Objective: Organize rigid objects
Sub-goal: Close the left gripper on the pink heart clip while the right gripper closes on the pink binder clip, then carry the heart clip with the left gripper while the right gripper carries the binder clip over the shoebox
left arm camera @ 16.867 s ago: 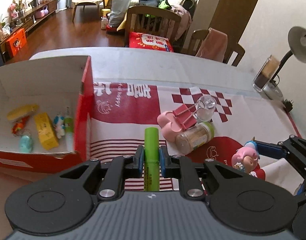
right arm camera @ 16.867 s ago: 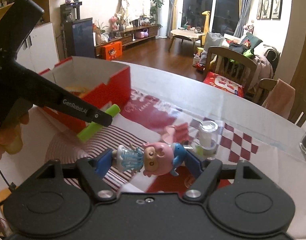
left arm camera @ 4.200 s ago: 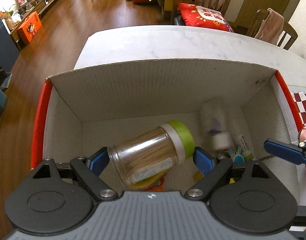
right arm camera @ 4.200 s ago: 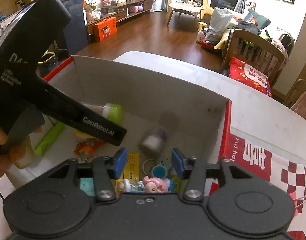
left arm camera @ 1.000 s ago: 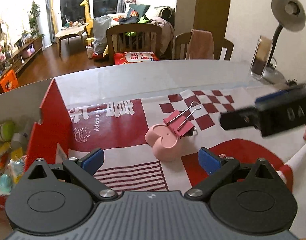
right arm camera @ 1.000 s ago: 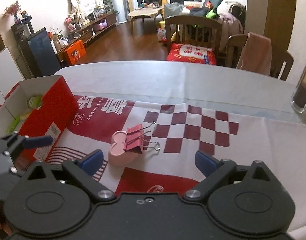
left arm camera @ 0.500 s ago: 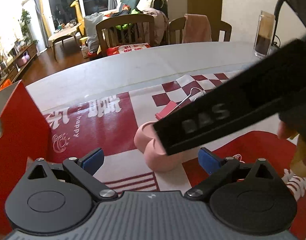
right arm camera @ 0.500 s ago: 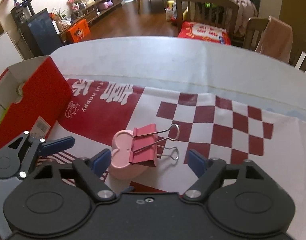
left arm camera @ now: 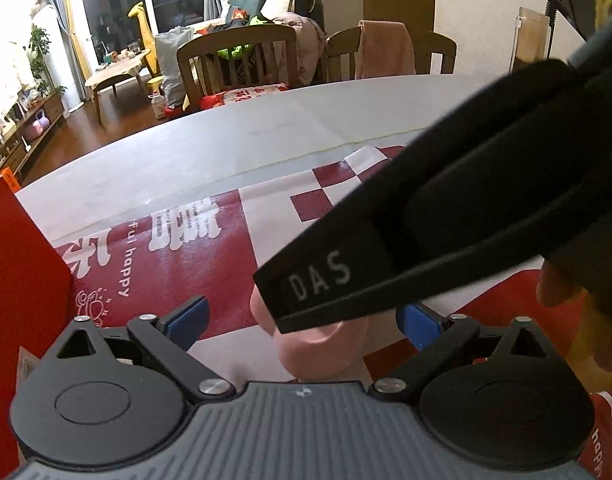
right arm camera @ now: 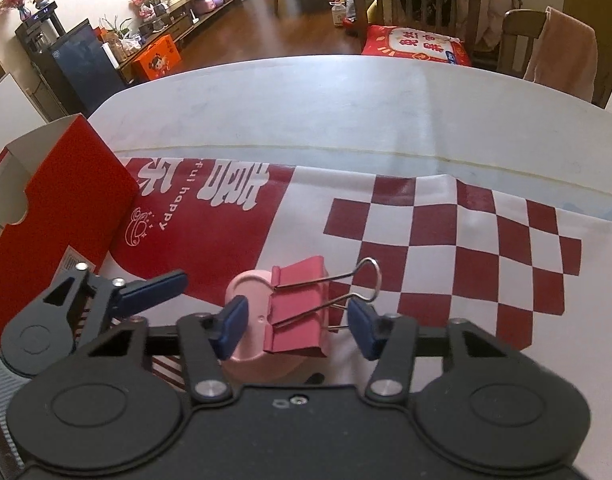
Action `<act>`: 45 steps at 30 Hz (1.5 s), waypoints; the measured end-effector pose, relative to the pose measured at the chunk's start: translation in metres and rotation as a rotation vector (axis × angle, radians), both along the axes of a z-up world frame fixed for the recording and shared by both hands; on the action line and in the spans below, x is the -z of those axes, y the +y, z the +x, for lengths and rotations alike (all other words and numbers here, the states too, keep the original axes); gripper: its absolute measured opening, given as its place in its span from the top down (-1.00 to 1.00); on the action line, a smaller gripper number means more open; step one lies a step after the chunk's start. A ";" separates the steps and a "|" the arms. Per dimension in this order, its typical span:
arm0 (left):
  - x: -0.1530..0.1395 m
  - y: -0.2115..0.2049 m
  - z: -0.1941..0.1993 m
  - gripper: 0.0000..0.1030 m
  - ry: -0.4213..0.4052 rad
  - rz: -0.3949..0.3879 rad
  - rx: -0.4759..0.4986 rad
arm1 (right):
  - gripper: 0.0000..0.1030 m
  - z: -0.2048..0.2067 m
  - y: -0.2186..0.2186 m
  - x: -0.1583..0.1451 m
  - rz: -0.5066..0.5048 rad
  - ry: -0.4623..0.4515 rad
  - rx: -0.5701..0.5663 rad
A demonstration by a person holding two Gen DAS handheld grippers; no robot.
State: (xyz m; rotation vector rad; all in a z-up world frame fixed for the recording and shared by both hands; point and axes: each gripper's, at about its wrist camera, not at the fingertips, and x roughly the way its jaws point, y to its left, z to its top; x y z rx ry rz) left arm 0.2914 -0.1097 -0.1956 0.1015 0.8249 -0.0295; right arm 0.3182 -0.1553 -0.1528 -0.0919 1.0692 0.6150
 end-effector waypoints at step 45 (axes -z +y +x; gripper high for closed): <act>-0.069 0.042 -0.040 -0.27 -0.004 -0.185 -0.106 | 0.39 -0.060 -0.059 -0.086 0.098 -0.111 0.097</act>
